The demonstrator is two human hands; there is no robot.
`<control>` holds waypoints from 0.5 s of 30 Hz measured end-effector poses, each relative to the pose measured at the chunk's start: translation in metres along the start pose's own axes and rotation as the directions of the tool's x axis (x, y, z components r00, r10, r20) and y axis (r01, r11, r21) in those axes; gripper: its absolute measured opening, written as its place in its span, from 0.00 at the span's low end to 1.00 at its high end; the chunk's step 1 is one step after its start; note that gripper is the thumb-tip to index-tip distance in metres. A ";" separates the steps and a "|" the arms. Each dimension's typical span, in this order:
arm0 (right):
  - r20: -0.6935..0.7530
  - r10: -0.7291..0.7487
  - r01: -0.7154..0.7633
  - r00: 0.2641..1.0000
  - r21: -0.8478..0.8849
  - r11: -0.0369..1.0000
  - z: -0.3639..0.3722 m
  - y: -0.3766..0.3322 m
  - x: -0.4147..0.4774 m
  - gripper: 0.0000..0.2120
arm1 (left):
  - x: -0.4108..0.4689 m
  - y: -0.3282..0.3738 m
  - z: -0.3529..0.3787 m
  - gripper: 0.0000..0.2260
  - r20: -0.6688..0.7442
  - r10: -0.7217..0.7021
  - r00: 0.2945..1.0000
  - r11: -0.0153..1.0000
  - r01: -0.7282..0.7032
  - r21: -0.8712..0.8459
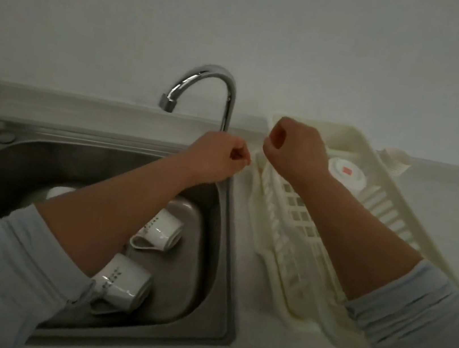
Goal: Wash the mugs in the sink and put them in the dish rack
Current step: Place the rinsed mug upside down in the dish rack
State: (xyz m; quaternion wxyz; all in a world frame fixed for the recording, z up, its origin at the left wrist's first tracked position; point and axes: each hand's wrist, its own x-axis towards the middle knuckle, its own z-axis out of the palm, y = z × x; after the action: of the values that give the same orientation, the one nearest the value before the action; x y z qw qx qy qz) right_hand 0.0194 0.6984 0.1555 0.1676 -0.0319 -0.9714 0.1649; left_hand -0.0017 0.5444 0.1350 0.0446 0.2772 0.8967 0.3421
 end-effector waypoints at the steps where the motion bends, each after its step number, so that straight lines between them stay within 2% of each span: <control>1: 0.037 -0.023 0.022 0.999 0.015 1.000 0.008 -0.023 -0.002 0.03 | -0.016 -0.016 -0.014 0.07 -0.008 -0.014 1.000 0.999 0.014 0.038; 4: 0.146 -0.082 0.077 0.986 0.042 0.996 0.043 -0.094 -0.010 0.04 | -0.068 -0.069 -0.054 0.08 -0.010 -0.081 0.997 0.993 0.082 0.089; 8: 0.193 -0.171 0.149 0.966 0.126 0.981 0.099 -0.186 -0.023 0.05 | -0.140 -0.143 -0.107 0.07 0.023 -0.196 0.980 0.974 0.192 0.119; 15: 0.320 -0.286 0.218 0.903 0.231 0.948 0.170 -0.315 -0.042 0.05 | -0.239 -0.242 -0.180 0.07 -0.104 -0.410 0.906 0.902 0.420 0.102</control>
State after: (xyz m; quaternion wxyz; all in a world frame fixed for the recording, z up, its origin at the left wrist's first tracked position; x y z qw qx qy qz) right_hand -0.0005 0.3435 0.0959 0.0148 0.1402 -0.9613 0.2366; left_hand 0.0385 0.1640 0.0911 0.0635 0.0681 0.9555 0.2800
